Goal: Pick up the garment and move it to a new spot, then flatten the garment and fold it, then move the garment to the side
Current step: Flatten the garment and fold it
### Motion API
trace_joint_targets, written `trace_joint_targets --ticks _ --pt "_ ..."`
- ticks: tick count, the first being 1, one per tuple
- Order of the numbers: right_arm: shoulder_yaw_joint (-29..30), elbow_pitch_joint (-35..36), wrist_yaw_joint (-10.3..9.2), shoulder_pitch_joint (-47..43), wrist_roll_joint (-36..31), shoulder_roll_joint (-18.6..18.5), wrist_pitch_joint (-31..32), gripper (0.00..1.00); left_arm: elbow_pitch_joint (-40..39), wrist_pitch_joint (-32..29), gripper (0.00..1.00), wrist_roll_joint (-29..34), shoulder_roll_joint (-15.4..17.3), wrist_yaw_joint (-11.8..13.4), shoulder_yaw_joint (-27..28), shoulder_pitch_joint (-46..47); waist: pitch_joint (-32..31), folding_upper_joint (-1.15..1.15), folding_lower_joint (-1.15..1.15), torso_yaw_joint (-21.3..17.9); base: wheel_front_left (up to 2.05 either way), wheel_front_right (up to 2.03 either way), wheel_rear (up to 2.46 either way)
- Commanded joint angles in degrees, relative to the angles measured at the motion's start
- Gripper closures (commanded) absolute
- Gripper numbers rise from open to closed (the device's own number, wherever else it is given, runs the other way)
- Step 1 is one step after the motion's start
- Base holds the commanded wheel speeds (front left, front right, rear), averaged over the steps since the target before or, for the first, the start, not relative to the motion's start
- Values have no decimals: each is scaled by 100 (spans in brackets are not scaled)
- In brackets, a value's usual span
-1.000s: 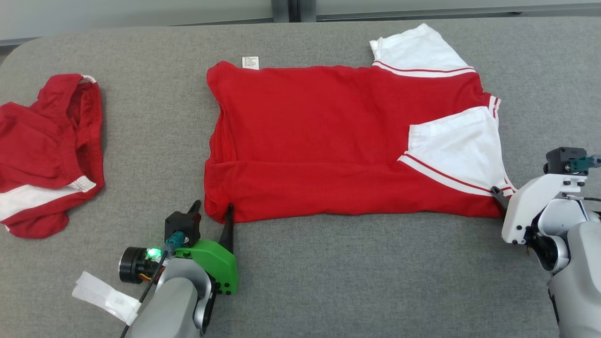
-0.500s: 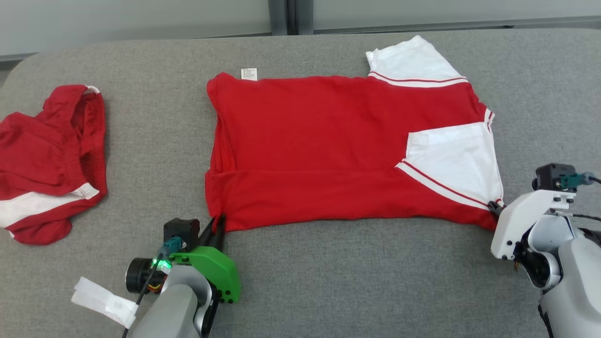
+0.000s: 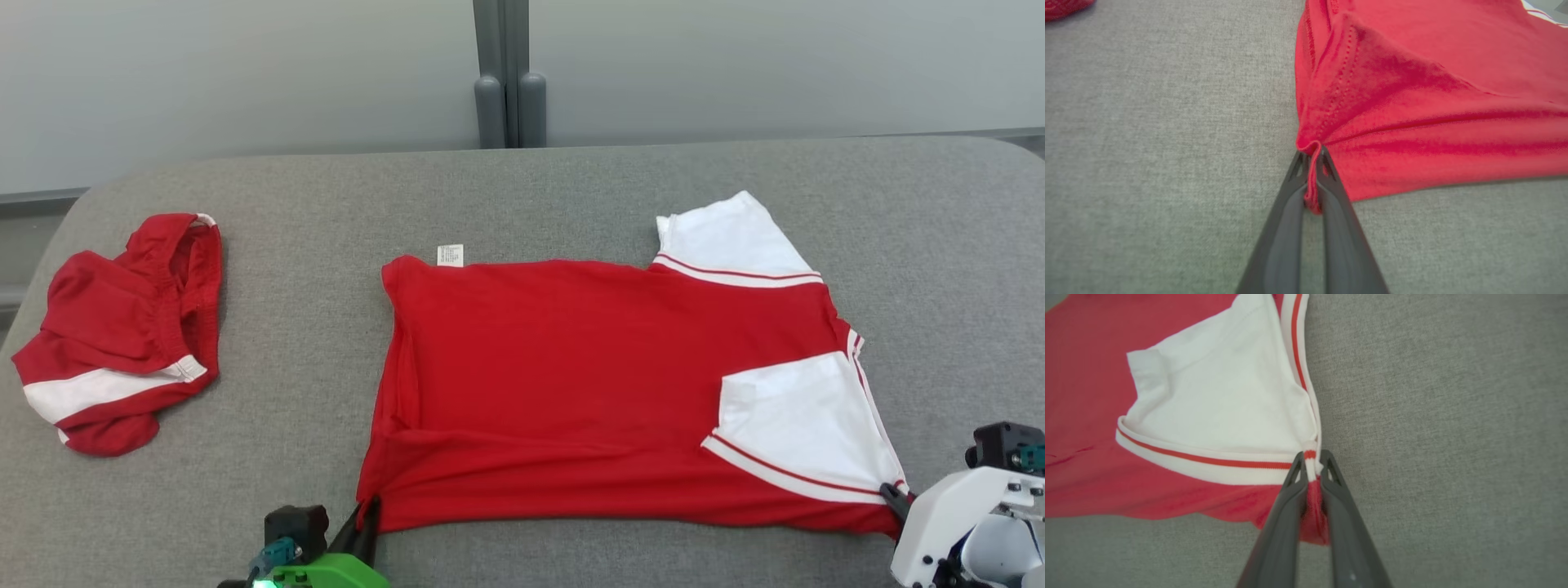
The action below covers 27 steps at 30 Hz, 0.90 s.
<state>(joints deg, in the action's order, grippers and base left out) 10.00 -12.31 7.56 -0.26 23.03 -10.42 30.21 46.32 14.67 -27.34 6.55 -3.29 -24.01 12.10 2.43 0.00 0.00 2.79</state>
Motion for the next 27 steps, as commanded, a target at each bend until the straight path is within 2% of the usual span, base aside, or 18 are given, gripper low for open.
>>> trace_joint_targets --ticks 1,3,4,5,10,15,19,22,27 --pt "85 40 -14 -181 -14 20 32 100 -63 -46 100 -32 119 89 51 -201 -157 0 0 14 0 0 0" --pt "157 48 -14 -338 -99 105 31 100 -170 -116 100 -100 129 109 53 -381 -216 0 0 29 0 0 0" --pt "156 38 -14 -407 -147 141 41 71 -239 -137 56 -113 142 128 47 -452 -241 0 0 36 0 0 0" --pt "159 19 -14 -448 -163 179 36 0 -282 -170 0 -137 138 129 44 -508 -263 0 0 42 0 0 0" --pt "153 35 -11 -434 -281 289 -76 0 -574 -291 0 -175 154 262 36 -703 -345 0 0 46 0 0 0" --pt "180 195 -11 -199 -295 143 -3 0 -908 -476 0 -187 348 401 103 -663 -377 0 0 49 0 0 0" --pt "242 333 -11 94 -359 -32 243 0 -1214 -839 0 -189 549 412 125 -333 -357 0 0 61 0 0 0" --pt "116 370 -11 530 -453 -265 556 0 -1381 -1355 0 -258 688 342 130 111 -273 0 0 74 0 0 0" --pt "-231 153 -11 1493 -431 -446 873 0 -1337 -1985 0 -389 575 267 167 1038 105 0 0 63 0 0 0"
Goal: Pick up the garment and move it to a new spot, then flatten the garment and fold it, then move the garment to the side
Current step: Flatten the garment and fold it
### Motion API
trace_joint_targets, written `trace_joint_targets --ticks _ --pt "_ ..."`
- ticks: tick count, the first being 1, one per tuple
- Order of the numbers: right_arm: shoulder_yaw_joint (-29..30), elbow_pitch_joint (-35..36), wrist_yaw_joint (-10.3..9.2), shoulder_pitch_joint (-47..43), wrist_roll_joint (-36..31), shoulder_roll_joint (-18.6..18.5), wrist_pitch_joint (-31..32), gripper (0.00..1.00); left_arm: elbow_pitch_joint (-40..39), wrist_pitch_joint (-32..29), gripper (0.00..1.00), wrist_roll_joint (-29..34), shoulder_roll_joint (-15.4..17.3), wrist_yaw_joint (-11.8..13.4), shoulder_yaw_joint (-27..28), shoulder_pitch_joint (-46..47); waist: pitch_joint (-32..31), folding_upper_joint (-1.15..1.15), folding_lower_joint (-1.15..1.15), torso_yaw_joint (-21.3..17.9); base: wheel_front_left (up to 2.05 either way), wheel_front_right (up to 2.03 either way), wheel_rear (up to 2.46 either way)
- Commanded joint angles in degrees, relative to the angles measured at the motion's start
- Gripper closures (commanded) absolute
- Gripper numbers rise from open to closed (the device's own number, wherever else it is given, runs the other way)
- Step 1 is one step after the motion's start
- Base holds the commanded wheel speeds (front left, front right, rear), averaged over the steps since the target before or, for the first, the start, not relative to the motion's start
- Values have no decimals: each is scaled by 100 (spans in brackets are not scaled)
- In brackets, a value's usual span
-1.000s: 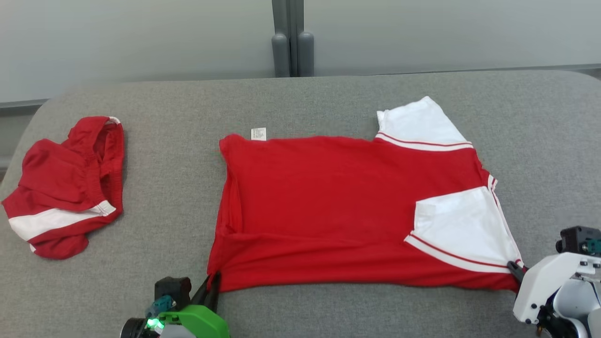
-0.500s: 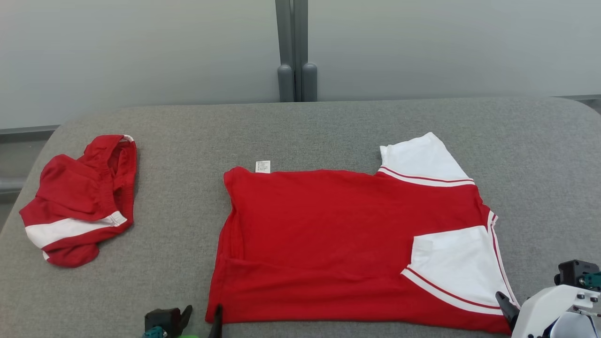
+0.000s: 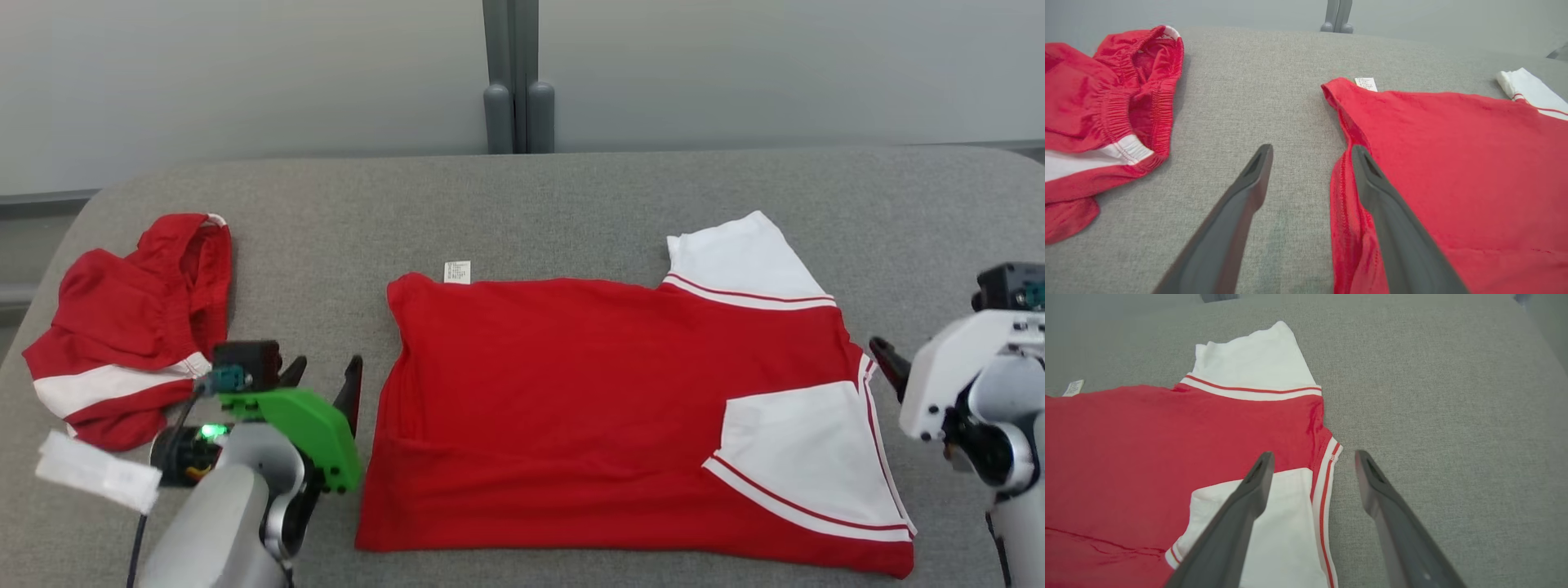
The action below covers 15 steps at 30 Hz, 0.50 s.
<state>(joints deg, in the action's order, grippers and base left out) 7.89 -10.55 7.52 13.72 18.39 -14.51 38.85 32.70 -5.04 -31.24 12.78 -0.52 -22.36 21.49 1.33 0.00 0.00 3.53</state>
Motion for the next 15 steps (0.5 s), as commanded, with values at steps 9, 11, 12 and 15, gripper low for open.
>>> trace_joint_targets --ticks 9,11,12,15 --pt "-711 -1011 -7 2039 -177 -518 -153 0 695 -793 0 187 -314 -100 -276 1843 1289 0 0 17 0 0 0" --pt "-800 -1188 -7 2373 -216 -629 -259 0 863 -867 0 238 -394 -106 -367 2124 1494 0 0 60 0 0 0" --pt "-848 -1237 -7 2526 -233 -680 -302 0 929 -882 0 303 -401 -91 -410 2266 1611 0 0 69 0 0 0" --pt "-957 -1450 -7 2880 -253 -806 -474 0 1180 -874 0 447 -475 -36 -513 2589 1895 0 0 116 0 0 0"
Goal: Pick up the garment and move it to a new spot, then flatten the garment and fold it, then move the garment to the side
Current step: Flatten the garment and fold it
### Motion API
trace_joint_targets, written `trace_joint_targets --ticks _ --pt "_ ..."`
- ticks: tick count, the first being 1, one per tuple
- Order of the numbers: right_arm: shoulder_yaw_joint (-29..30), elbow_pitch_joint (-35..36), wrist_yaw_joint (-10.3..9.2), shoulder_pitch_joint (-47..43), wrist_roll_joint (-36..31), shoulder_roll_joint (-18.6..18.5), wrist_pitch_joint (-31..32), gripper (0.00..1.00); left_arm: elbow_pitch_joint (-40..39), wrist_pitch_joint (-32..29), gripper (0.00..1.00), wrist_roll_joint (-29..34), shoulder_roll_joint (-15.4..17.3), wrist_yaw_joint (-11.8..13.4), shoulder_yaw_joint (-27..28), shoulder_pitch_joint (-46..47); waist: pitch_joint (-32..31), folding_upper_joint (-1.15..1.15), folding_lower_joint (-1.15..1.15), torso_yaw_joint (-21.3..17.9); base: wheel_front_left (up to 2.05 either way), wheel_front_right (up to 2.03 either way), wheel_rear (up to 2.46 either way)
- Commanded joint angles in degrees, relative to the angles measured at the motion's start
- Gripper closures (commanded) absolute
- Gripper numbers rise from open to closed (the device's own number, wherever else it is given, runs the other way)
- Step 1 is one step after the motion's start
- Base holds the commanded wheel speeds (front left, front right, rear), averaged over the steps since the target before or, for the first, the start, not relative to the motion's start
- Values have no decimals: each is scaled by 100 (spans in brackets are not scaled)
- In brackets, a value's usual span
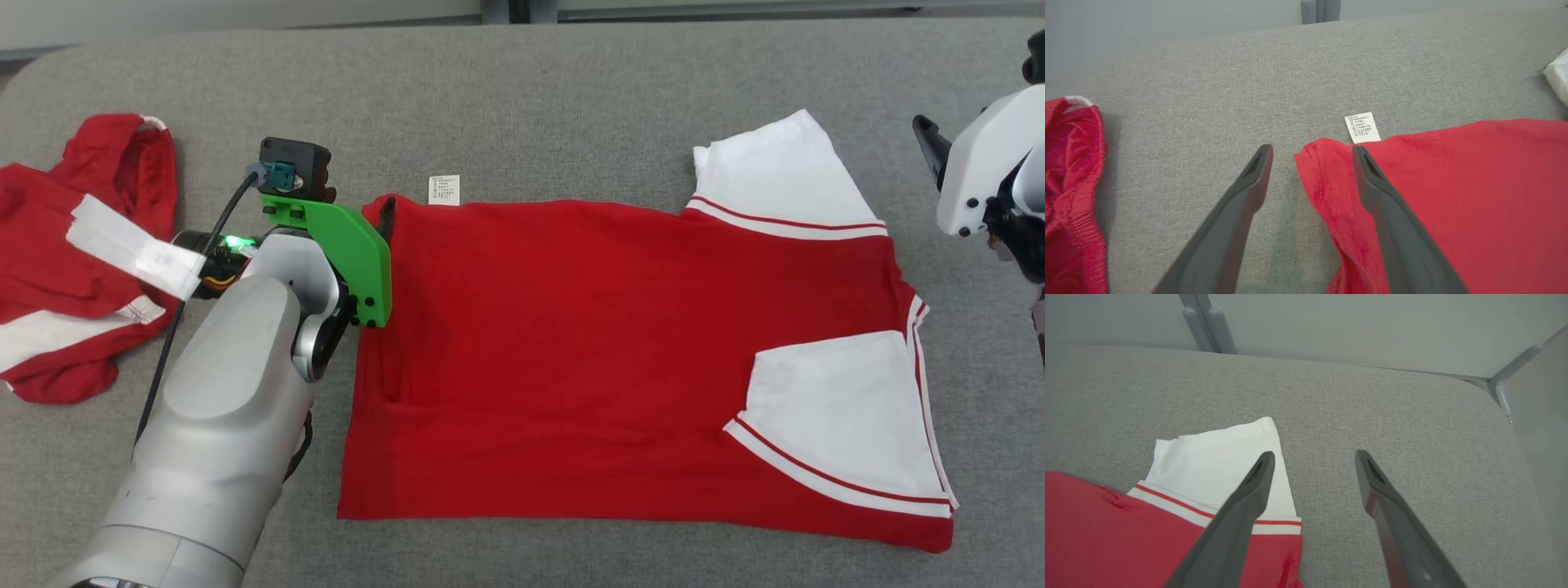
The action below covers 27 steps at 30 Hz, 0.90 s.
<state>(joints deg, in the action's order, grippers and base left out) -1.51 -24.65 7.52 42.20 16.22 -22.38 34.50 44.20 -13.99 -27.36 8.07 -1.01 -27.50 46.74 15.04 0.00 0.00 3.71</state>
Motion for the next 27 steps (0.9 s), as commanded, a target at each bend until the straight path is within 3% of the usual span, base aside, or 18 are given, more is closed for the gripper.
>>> trace_joint_targets --ticks 1,8,9,10,11,12,27 --pt "-44 -94 -7 116 -29 -54 -74 0 93 30 0 95 -28 24 -26 147 591 0 0 115 0 0 0" --pt "-304 -377 -7 526 112 -146 -272 0 578 130 0 213 -173 -8 -222 574 892 0 0 204 0 0 0" --pt "-341 -413 -7 554 126 -157 -287 0 660 128 4 259 -190 25 -270 617 909 0 0 214 0 0 0" --pt "-372 -445 -7 582 137 -167 -279 0 739 100 20 297 -202 51 -321 644 923 0 0 223 0 0 0" --pt "-400 -478 -7 618 158 -186 -268 0 819 104 64 363 -214 75 -381 675 939 0 0 236 0 0 0" --pt "-419 -496 -7 647 177 -209 -258 0 878 134 100 398 -227 101 -413 686 951 0 0 252 0 0 0" --pt "-479 -743 -7 866 -4 -480 -180 0 1149 914 100 276 -459 209 -803 797 1294 0 0 747 0 0 0"
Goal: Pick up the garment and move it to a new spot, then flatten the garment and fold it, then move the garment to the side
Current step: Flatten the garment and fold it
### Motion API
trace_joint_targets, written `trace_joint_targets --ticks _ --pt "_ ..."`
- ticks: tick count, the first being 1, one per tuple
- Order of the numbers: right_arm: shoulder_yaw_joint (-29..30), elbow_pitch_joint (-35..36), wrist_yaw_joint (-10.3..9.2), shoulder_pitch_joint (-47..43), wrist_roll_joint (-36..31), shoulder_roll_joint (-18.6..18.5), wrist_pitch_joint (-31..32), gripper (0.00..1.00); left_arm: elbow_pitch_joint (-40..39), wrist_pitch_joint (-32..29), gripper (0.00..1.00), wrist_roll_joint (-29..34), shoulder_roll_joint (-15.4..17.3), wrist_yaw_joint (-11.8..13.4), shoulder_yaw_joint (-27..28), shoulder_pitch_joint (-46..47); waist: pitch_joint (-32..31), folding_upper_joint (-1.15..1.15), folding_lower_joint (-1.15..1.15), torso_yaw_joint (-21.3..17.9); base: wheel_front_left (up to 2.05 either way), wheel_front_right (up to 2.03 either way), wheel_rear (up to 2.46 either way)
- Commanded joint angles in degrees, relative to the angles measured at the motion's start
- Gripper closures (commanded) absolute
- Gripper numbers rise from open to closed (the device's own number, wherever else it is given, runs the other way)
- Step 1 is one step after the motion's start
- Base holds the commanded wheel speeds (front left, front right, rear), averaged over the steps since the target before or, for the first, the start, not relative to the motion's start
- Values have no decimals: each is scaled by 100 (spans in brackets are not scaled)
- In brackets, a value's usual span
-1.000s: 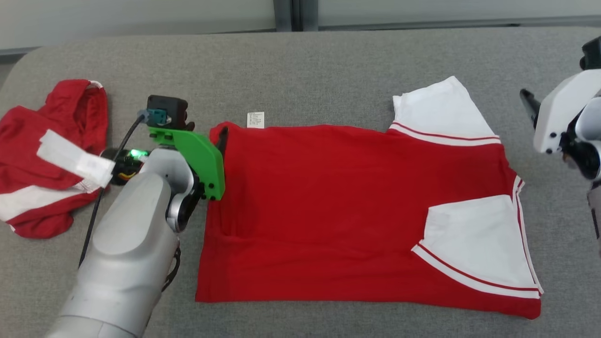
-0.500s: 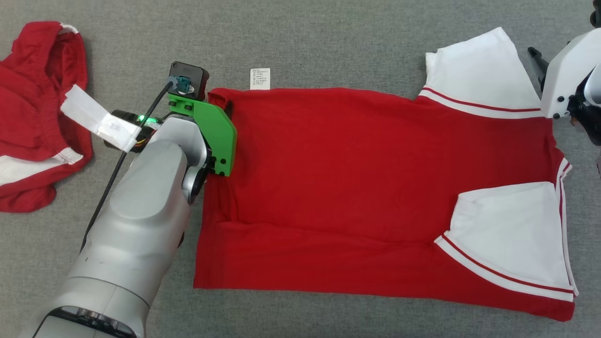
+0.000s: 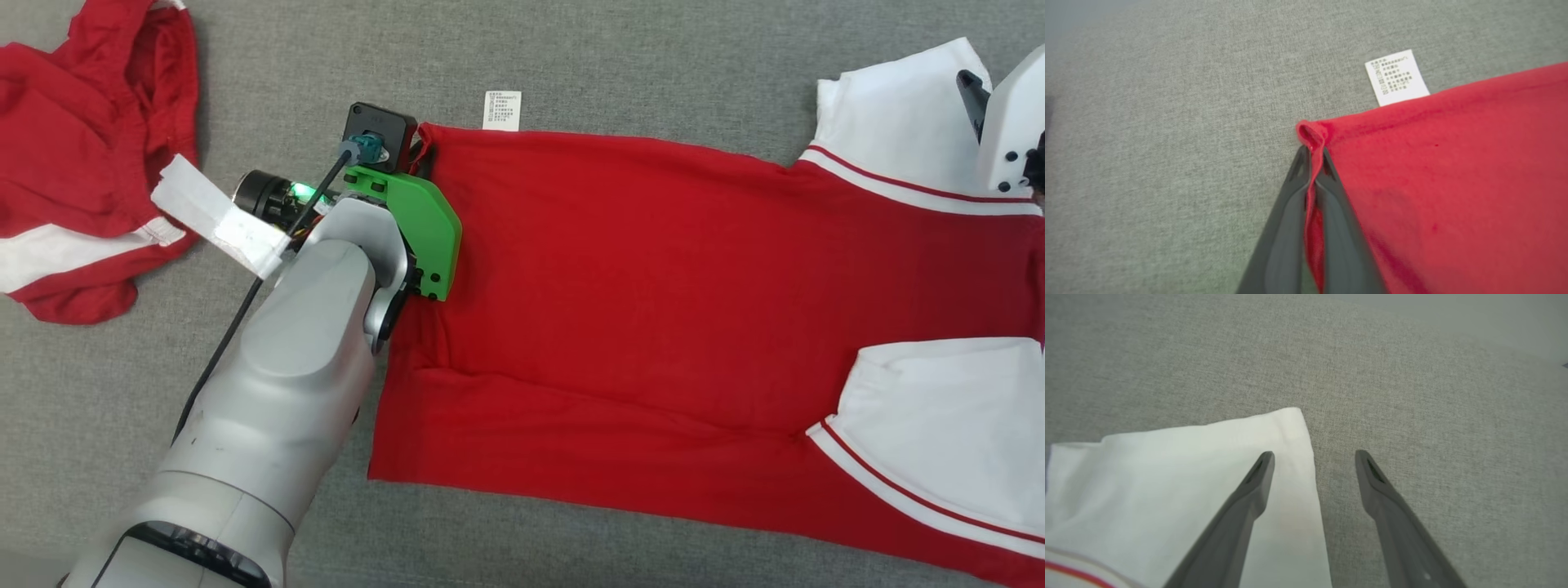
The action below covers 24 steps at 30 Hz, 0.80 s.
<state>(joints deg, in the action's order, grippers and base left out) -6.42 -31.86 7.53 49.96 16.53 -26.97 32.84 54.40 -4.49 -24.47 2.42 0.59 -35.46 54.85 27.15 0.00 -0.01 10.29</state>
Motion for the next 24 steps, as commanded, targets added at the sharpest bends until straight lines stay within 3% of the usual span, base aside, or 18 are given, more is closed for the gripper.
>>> trace_joint_targets --ticks 1,11,12,13,19,24 --pt "18 -36 -9 100 -73 -53 -25 0 127 -10 100 -31 103 51 -40 -5 103 0 1 114 0 0 0" --pt "-206 -419 -3 32 -233 4 247 0 -315 97 100 -624 57 170 -655 -20 308 0 1 244 0 0 0" --pt "-273 -458 -2 0 -215 23 325 55 -327 124 100 -654 54 195 -690 -9 314 0 1 247 0 0 0" --pt "-341 -460 5 -29 -180 45 360 100 -337 144 100 -670 53 219 -711 4 321 0 1 246 0 0 0" --pt "16 -317 -16 101 -284 -47 -265 100 -212 643 100 -793 65 455 -691 197 293 0 1 178 0 0 0" --pt "259 -77 -10 24 -316 63 -970 100 -13 1106 100 -848 77 490 -605 256 93 0 1 62 0 0 0"
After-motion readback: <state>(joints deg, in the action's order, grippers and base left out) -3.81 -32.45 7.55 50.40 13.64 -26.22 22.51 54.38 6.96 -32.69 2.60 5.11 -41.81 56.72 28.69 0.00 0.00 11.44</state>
